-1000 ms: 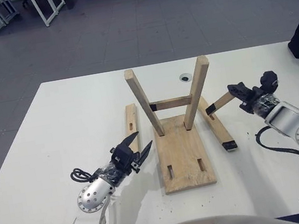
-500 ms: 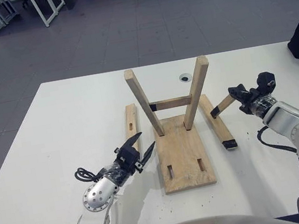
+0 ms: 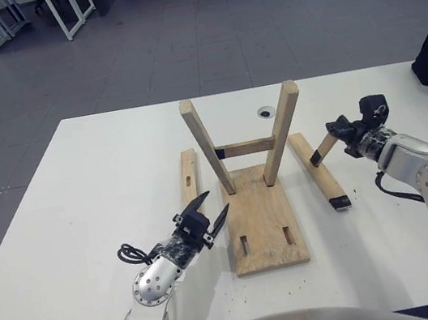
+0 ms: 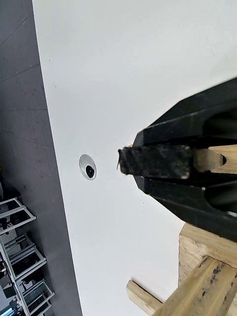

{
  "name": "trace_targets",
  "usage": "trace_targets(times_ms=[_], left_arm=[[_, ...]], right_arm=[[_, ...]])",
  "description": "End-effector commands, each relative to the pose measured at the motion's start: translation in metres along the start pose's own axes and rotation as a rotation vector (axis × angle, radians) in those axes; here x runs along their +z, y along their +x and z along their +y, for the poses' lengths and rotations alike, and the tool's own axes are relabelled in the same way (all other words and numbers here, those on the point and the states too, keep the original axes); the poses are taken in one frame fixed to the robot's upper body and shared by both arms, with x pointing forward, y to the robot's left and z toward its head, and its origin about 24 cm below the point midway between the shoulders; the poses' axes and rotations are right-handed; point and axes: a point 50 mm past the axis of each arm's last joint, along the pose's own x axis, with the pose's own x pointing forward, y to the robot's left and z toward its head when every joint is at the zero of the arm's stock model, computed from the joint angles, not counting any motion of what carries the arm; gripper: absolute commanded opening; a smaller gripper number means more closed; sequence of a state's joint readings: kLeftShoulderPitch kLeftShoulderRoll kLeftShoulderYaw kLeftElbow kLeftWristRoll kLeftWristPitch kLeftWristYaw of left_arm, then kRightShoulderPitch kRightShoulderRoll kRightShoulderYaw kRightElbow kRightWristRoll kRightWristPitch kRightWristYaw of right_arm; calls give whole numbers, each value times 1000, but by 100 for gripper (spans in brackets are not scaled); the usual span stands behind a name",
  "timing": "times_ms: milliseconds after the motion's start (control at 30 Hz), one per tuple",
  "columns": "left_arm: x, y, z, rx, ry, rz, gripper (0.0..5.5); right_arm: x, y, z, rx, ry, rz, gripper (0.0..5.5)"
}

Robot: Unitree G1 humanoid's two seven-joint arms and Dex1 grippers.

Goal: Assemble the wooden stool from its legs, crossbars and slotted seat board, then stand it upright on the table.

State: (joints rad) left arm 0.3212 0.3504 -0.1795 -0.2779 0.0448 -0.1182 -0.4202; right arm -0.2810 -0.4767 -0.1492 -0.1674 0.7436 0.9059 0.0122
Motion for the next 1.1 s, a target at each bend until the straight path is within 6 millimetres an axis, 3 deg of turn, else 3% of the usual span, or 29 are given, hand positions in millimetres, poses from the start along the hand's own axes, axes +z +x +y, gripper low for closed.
trace_targets(times_ms=[33,367,733,1100], left_arm=[[2,0,-6,19,-1,-5,266],[5,3,-13,35,-3,-14,266],[4,4,-14,42,-5,-11,266],[2,8,-13,32,2,-12,266]], right_arm=[[-48,-4,-19,-164,15,248,42],[-55,0,-21,-160,-195,355,42],[-62,3,-17,-131,-140,371,42],[-56,6,-14,-93,-153,349,42]])
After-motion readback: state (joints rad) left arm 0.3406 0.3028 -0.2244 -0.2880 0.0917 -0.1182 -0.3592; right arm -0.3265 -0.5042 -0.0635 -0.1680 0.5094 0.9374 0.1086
